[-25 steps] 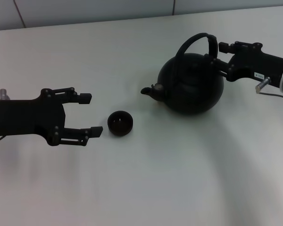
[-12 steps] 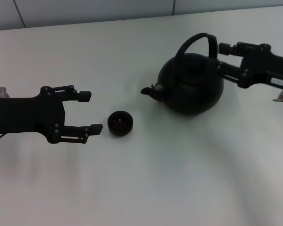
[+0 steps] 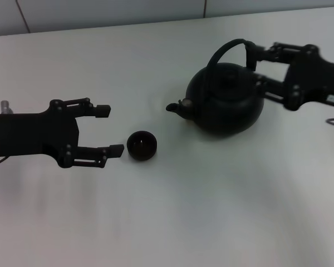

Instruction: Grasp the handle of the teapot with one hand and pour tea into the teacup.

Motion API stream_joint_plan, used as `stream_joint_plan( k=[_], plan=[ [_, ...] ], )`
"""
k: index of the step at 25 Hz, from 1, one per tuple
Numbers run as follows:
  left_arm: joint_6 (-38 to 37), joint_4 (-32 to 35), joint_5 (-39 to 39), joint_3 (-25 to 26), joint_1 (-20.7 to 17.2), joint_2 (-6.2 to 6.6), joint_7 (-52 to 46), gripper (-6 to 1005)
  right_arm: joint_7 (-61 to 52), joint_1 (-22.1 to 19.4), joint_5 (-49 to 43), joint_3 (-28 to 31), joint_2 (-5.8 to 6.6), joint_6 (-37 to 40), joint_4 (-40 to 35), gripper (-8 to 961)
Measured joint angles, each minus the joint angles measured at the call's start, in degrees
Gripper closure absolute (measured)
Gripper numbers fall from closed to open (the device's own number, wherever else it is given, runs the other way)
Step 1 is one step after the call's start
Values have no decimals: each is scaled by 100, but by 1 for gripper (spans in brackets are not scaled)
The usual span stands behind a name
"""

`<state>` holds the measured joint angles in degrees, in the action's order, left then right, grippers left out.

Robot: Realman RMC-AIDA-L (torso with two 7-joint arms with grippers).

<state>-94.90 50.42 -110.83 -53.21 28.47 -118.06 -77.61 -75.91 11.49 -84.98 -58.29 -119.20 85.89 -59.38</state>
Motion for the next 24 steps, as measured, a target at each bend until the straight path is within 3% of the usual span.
stream_joint_plan(
  k=[3, 4, 9, 24],
  plan=[
    [-103, -3, 216, -30, 6, -6, 5, 139, 15, 125, -103, -2, 1, 54, 100, 451],
    [-141, -10, 294, -37, 6, -9, 7, 139, 83, 361, -262, -5, 6, 158, 306, 451],
    [-212, -35, 696, -5, -6, -14, 22, 139, 426, 748, -388, -39, 7, 285, 685, 452],
    [48, -342, 885, 88, -35, -5, 26, 139, 627, 1186, -397, -65, 11, 259, 1096, 451]
  ],
)
